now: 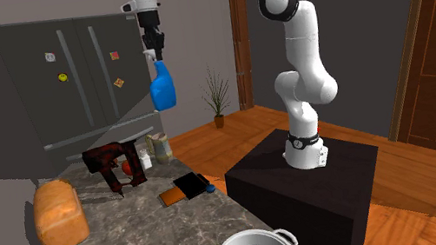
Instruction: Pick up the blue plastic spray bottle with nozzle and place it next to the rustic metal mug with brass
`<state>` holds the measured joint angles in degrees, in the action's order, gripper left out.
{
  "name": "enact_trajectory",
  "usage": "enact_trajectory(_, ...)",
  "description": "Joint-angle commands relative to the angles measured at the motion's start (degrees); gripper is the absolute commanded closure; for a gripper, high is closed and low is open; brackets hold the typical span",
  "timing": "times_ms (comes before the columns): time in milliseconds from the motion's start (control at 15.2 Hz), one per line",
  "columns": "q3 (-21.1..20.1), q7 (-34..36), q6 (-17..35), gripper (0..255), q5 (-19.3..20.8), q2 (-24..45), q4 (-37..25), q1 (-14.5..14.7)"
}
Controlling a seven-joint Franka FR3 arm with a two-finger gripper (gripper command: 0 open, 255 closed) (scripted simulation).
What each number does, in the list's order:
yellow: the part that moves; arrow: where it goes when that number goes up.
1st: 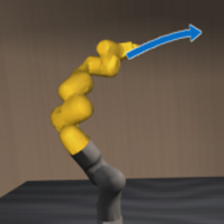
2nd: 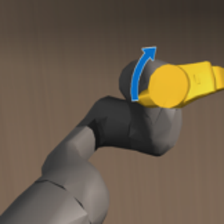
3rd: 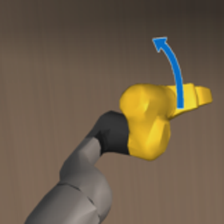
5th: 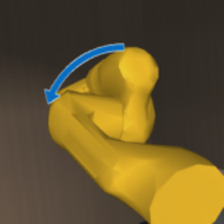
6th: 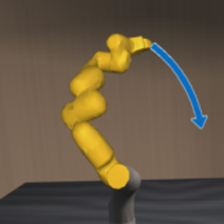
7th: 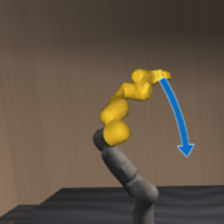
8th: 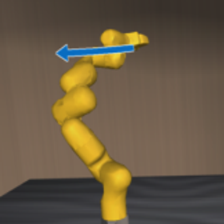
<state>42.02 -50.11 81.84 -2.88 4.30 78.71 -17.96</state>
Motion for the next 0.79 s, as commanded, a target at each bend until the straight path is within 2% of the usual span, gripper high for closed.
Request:
enact_trajectory(0,0.54,-1.45,0.28,255,-0.97,1.41,-0.78,-0.89)
enact_trajectory(726,-0.37,0.41,9.98,255,1.88,-2.74,11.98,0.74)
